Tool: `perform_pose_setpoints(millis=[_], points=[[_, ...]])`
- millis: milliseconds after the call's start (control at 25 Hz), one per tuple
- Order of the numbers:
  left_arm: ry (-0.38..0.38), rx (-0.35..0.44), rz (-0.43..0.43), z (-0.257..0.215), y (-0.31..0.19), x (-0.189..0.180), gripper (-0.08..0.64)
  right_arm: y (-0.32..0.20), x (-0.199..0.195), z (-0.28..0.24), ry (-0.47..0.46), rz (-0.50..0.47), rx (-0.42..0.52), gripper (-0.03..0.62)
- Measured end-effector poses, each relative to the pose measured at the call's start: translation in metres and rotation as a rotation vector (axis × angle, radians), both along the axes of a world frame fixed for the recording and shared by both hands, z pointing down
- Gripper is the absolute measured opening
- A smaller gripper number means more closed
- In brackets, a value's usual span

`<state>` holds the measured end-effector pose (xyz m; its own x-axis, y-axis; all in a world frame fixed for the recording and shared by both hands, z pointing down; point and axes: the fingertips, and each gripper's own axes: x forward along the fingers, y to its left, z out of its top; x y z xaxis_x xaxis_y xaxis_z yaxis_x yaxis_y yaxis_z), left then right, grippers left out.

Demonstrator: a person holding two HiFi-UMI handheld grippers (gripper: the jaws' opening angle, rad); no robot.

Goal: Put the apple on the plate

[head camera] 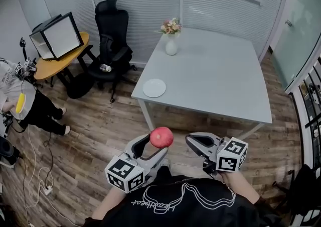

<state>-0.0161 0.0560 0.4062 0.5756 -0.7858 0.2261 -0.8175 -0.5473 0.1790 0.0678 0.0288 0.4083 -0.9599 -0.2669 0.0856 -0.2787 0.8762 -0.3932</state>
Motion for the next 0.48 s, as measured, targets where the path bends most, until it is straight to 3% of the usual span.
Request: perform_pose_setpoints(millis=[480], points=[[-0.012, -0.061, 0.052, 0.006, -0.131, -0.053, 0.299, -0.124, -0.047, 0.000, -0.019, 0.077, -0.056, 0.009]])
